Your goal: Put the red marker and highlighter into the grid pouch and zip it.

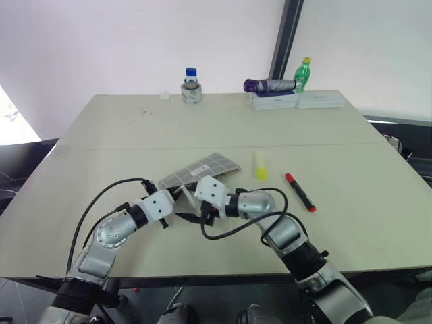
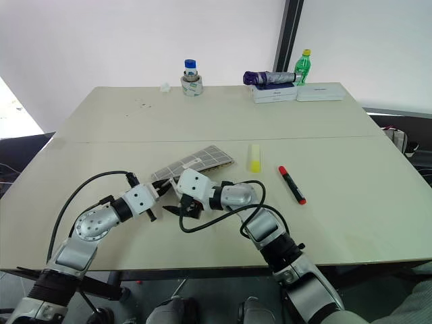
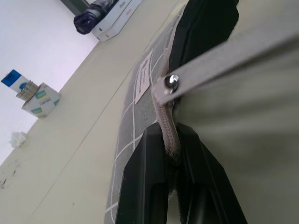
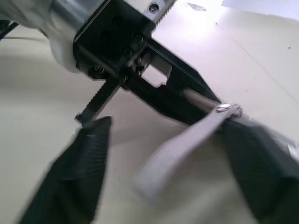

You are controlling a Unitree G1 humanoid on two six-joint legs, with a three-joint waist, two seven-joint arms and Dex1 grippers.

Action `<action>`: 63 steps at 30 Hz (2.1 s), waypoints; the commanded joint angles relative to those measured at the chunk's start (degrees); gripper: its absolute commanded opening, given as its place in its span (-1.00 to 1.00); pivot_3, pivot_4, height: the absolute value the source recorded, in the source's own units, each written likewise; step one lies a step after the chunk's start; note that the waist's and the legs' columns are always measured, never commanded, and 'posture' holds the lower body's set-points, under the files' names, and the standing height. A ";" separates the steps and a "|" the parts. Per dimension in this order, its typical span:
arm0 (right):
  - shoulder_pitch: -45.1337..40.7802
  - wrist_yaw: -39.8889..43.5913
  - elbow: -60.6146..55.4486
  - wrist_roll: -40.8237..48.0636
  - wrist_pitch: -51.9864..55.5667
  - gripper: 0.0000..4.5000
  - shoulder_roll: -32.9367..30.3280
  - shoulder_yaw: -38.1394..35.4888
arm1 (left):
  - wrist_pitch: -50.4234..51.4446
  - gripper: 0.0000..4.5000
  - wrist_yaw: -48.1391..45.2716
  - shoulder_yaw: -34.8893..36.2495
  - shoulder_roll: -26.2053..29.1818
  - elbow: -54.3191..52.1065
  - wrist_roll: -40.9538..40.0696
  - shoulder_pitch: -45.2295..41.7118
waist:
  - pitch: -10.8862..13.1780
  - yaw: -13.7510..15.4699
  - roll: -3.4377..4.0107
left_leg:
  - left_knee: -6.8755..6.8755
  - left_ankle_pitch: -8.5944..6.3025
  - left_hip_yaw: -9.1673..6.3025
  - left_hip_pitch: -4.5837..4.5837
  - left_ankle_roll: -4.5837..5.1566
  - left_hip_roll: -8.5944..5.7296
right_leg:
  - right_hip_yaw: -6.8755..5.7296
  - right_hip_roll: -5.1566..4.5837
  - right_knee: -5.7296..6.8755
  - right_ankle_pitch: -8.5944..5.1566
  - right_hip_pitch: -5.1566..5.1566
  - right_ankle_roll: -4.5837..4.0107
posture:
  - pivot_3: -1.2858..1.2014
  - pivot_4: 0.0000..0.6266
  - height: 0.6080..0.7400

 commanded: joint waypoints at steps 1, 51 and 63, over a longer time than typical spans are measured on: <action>0.36 2.05 -3.74 3.54 0.45 0.71 -3.45 -4.91 | -1.55 -1.00 0.13 1.51 0.82 -1.74 -1.12 0.33 | 0.01 0.06 -0.02 | 0.00 -0.04 0.00 0.00 0.07 -0.01 | 0.00 -0.01 0.00 0.00 0.00 0.00 | 0.03 -0.52 1.00; -7.46 -42.09 11.57 2.43 23.62 0.99 3.79 -25.30 | -5.67 -1.00 6.41 2.87 2.72 0.08 3.48 0.94 | 0.02 -0.27 -0.11 | -0.09 -0.01 0.06 0.00 0.02 0.00 | 0.06 0.02 -0.05 0.00 -0.03 -0.02 | 0.03 -0.52 1.00; -4.15 -44.26 11.27 0.67 26.89 -0.11 5.44 -23.85 | -5.21 -1.00 6.70 2.23 2.17 -1.00 4.01 1.24 | 0.00 -0.22 -0.13 | -0.12 -0.01 0.07 0.01 0.02 0.01 | 0.07 0.02 -0.05 0.00 -0.03 -0.01 | 0.03 -0.52 1.00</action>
